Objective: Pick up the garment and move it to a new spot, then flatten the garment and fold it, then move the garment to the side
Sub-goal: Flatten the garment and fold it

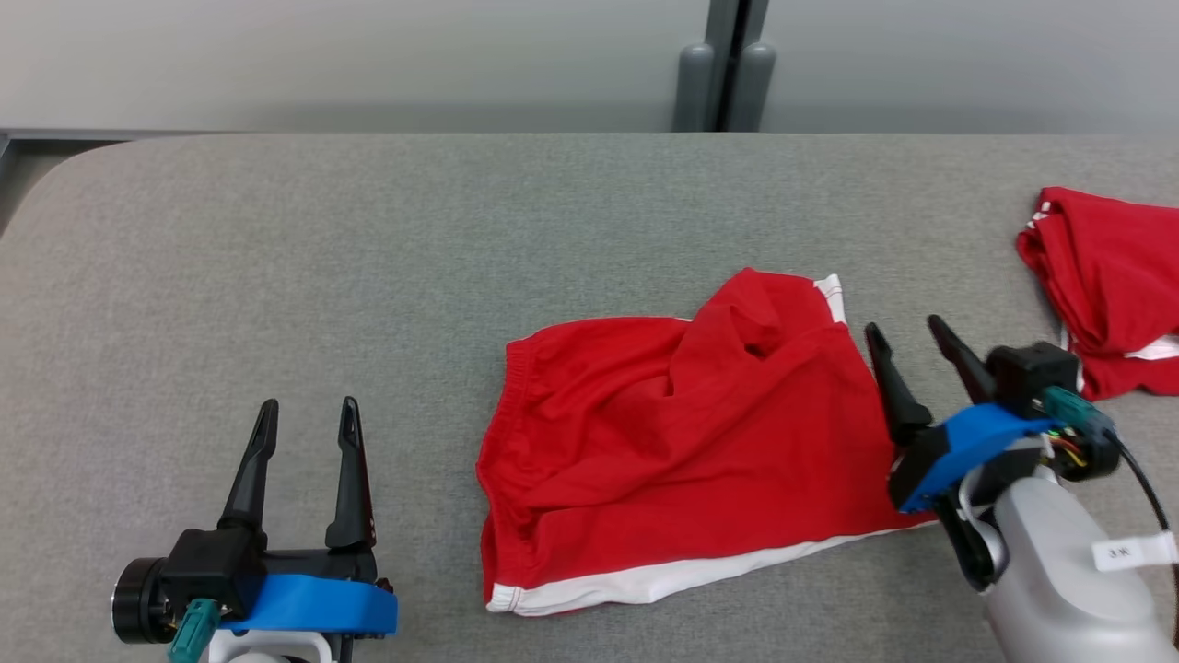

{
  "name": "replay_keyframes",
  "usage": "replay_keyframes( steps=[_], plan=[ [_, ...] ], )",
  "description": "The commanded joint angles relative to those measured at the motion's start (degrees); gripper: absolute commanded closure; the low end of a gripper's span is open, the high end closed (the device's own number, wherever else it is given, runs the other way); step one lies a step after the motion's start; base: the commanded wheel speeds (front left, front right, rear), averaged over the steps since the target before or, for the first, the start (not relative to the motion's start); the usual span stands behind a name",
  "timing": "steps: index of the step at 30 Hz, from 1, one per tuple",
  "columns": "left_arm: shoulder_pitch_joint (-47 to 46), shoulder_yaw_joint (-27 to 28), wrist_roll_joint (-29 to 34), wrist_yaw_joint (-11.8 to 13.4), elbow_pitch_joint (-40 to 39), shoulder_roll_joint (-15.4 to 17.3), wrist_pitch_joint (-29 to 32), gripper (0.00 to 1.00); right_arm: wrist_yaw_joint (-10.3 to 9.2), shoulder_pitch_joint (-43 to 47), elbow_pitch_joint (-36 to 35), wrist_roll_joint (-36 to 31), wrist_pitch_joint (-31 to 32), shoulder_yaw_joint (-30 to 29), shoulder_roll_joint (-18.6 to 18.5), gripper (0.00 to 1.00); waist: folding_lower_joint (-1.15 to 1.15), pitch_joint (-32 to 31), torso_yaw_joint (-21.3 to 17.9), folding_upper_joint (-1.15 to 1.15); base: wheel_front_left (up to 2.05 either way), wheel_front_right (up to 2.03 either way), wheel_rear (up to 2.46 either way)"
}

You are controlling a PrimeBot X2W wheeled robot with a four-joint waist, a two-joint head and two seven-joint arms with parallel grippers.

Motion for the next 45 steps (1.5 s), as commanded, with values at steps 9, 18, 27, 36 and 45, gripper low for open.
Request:
replay_keyframes(
  steps=[9,18,27,36,45],
  plan=[
    [1.3,1.1,0.9,0.0,-0.4,0.0,-0.3,0.0,0.01,12.1,-16.6,-3.7,0.0,-9.4,-0.3,0.0,0.0,-2.7,-4.1,0.0,0.0,0.0,0.0],
    [3.2,1.2,0.8,-0.3,-0.3,0.0,-0.3,0.0,0.01,23.3,-29.5,-6.3,0.0,-11.4,3.9,0.0,0.0,-5.0,-5.2,0.0,0.0,0.0,0.0],
    [4.4,1.6,1.1,-0.4,-0.4,-0.1,-0.3,0.0,0.01,30.0,-34.0,-7.5,0.0,-8.4,6.4,0.0,0.0,-6.5,-5.3,0.0,0.0,0.0,0.0],
    [5.2,1.9,1.4,-0.3,-0.1,0.0,-0.3,0.0,0.01,32.2,-33.7,-8.4,0.0,-7.3,7.1,0.0,0.0,-7.3,-5.4,0.0,0.0,0.0,0.0],
    [5.0,2.2,1.6,-0.1,0.2,0.0,-0.3,0.0,0.01,31.4,-33.3,-8.2,0.0,-7.6,7.2,0.0,0.0,-7.6,-5.5,0.0,0.0,0.0,0.0]
  ],
)
